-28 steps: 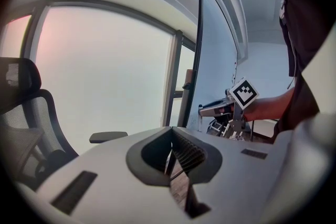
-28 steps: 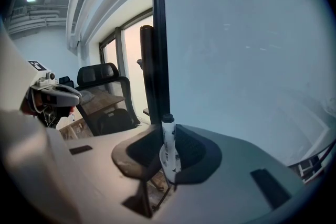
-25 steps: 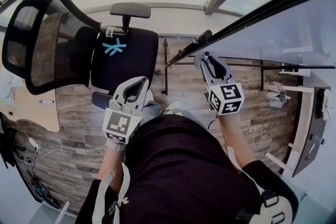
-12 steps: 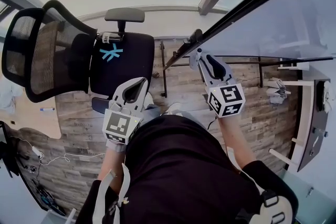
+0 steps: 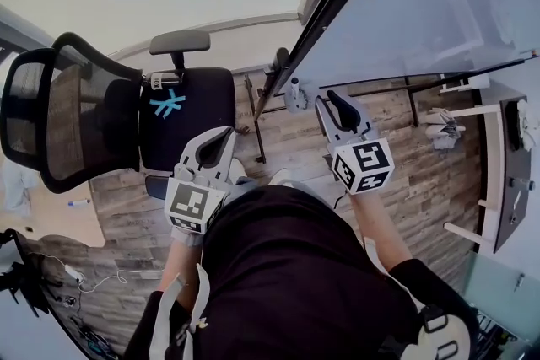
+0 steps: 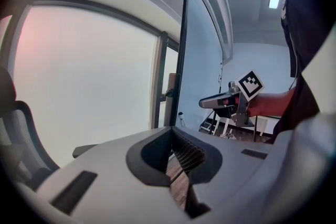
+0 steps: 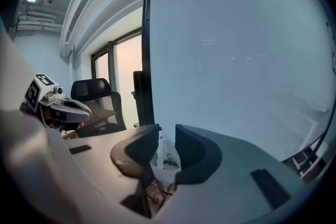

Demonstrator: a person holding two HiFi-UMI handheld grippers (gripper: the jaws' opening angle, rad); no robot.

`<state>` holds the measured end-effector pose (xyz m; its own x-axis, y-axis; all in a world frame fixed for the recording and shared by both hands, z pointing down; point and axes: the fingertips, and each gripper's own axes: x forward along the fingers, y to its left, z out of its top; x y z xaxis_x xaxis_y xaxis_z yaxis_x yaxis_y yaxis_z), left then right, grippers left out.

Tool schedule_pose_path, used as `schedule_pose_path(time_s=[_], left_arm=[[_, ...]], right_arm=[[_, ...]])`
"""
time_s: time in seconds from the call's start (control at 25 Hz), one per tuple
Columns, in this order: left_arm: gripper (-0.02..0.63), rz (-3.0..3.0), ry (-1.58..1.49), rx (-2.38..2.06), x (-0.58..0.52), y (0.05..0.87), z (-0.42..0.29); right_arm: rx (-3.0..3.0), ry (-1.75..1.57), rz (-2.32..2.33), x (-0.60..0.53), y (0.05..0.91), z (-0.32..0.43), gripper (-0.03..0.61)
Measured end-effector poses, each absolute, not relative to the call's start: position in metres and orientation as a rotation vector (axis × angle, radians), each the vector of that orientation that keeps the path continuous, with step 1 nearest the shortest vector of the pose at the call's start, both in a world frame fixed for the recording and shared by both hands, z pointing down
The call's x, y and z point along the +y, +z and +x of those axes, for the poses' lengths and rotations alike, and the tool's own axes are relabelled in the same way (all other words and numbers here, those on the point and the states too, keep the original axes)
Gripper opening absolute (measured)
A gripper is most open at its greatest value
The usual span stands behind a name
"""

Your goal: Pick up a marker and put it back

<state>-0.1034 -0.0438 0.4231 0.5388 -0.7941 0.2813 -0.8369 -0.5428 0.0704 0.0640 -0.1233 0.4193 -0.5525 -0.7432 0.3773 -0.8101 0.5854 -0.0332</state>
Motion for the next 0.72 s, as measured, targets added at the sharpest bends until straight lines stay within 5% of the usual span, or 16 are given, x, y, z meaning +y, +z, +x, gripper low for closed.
schedule_pose_path(time_s=[0.72], left_arm=[[0.008,2.769,0.359,-1.072,-0.069,0.417,-0.007]], right_arm=[[-2.388,0.325,1.577,-0.090,0.407,0.166,0.086]])
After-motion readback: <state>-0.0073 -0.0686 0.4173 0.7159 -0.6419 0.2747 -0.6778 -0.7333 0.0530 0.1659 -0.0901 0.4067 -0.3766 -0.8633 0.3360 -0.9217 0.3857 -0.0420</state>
